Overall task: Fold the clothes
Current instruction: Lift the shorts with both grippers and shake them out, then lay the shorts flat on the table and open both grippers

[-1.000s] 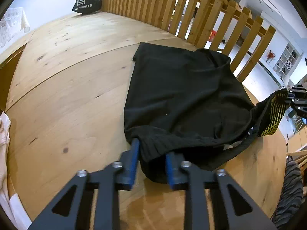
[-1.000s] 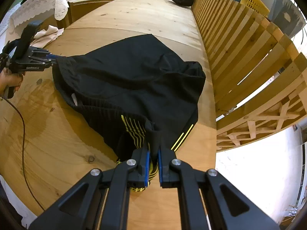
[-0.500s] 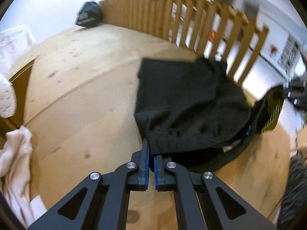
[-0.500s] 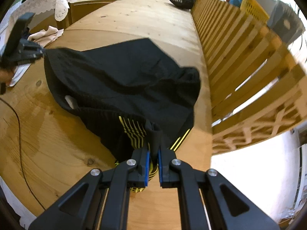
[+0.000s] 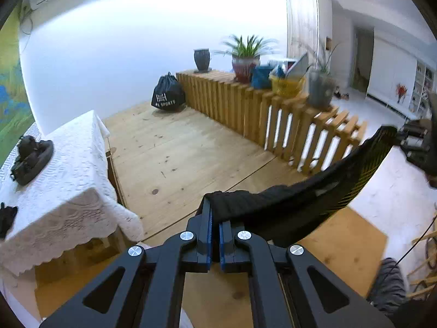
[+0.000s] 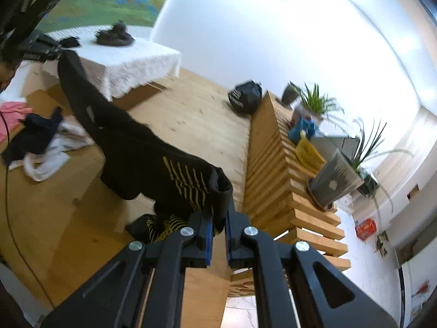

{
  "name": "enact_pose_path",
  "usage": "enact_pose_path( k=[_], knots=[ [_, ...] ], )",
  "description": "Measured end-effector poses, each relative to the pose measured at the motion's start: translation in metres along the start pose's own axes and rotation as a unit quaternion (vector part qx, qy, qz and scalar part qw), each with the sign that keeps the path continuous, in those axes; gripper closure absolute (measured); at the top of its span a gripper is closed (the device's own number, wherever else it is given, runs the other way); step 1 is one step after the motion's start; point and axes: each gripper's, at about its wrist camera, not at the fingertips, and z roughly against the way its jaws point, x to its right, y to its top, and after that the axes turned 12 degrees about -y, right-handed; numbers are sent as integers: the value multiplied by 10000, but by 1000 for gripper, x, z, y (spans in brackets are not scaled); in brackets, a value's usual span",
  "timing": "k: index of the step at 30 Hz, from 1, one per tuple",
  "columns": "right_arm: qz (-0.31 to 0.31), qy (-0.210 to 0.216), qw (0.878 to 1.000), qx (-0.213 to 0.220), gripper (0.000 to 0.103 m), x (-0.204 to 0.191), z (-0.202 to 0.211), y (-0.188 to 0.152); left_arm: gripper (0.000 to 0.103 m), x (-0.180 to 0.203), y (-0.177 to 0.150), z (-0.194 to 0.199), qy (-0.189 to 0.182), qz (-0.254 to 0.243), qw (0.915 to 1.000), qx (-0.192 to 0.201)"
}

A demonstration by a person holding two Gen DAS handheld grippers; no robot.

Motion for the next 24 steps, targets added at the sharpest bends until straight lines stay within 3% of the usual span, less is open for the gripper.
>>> enact_pose_path(
  k=[4, 7, 9, 13, 15, 19, 24],
  knots=[
    [260, 58, 9993, 248, 97, -17, 45, 6, 100, 8, 0, 51, -17, -6, 10000, 25],
    [323, 194, 9990, 252, 97, -26, 51, 9, 100, -4, 0, 57, -73, 175, 9997, -123],
    [341, 255, 9989, 181, 97, -34, 42, 13, 100, -19, -3, 44, -114, 369, 9990, -218],
    [201, 412, 9989, -100, 97, -42, -21, 27, 100, -64, 1, -8, -113, 866, 9954, -399],
    [224, 291, 9991, -203, 97, -44, -59, 44, 100, -84, 13, -32, 20, 988, 9940, -460],
    [406, -325, 9986, 13, 97, -34, -103, 110, 100, -110, 64, -40, 237, 1004, 9947, -50],
    [413, -794, 9946, 523, 97, -7, -86, 156, 100, -101, 97, 4, 492, 541, 9966, 382]
  ],
)
